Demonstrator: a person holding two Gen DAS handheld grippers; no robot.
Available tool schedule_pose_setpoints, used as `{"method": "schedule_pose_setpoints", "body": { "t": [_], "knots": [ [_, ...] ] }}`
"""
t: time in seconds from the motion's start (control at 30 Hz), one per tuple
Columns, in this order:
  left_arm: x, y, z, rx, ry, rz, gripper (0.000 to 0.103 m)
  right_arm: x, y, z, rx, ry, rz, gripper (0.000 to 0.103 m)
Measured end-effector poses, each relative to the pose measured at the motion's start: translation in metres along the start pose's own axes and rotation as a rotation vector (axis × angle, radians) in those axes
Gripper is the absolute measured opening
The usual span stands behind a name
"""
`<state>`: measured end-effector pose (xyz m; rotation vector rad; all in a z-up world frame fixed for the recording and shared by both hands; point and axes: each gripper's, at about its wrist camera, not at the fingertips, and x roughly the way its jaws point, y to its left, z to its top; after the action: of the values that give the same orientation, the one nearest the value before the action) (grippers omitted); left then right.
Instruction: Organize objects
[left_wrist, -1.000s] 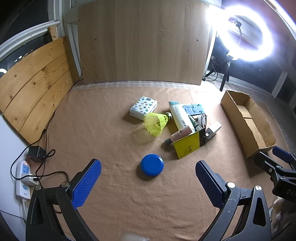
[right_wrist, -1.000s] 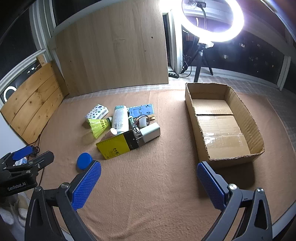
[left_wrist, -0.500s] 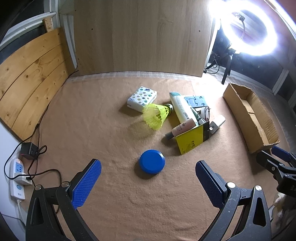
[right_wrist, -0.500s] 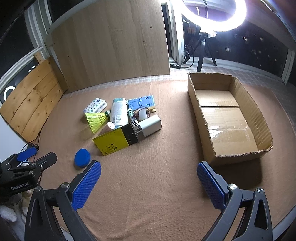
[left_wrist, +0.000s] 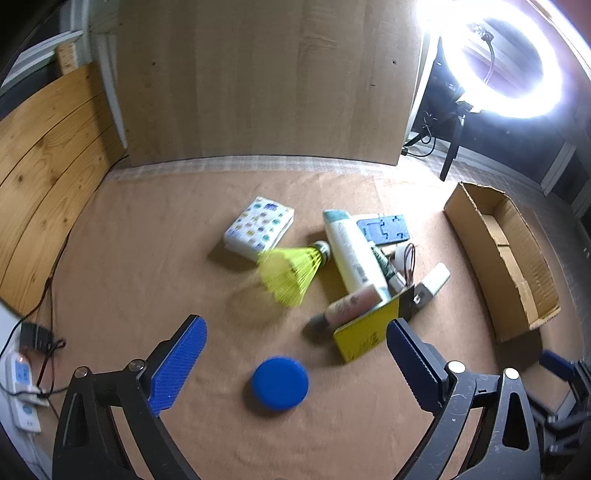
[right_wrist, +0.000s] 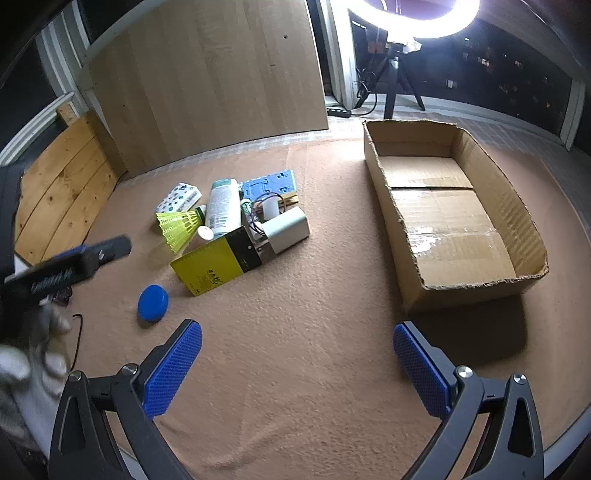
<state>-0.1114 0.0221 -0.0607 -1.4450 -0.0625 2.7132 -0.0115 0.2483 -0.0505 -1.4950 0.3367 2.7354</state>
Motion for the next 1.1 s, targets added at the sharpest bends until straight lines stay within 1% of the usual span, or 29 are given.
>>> {"method": "schedule_pose_setpoints", "body": {
  "t": [0.13,0.23,0.27,0.3,0.33,0.4,0.47,0.6,0.8,0.87,1.1],
  "knots": [
    [0.019,-0.008,0.014,-0.003,0.025,-0.019,0.092,-0.001,-0.005,-0.002,0.009,0.001,-0.009,0.102],
    [0.034,-0.015,0.022,-0.001,0.048,-0.029,0.081,-0.001,-0.01,-0.003,0.016,0.001,-0.016,0.102],
    [0.039,-0.016,0.024,-0.004,0.057,-0.036,0.074,-0.001,-0.011,-0.003,0.019,0.001,-0.018,0.102],
    [0.044,-0.018,0.027,-0.011,0.068,-0.047,0.069,-0.002,-0.013,-0.003,0.021,0.001,-0.02,0.102],
    [0.05,-0.018,0.029,-0.021,0.078,-0.06,0.067,-0.002,-0.014,-0.004,0.023,0.001,-0.022,0.102],
    [0.058,-0.018,0.033,-0.039,0.091,-0.082,0.057,-0.002,-0.018,-0.004,0.028,0.001,-0.027,0.102],
    [0.067,-0.019,0.036,-0.054,0.107,-0.102,0.053,-0.002,-0.02,-0.005,0.033,0.002,-0.032,0.102],
    [0.087,-0.023,0.04,-0.062,0.148,-0.131,0.049,-0.002,-0.026,-0.007,0.041,0.003,-0.042,0.102],
    [0.102,-0.025,0.033,-0.07,0.205,-0.184,0.043,-0.004,-0.034,-0.008,0.056,0.002,-0.05,0.102],
    [0.103,-0.028,0.027,-0.067,0.224,-0.208,0.042,-0.003,-0.035,-0.008,0.058,0.002,-0.05,0.102],
    [0.106,-0.05,-0.002,0.0,0.277,-0.245,0.042,-0.001,-0.032,-0.007,0.049,0.007,-0.035,0.102]
  ]
}}
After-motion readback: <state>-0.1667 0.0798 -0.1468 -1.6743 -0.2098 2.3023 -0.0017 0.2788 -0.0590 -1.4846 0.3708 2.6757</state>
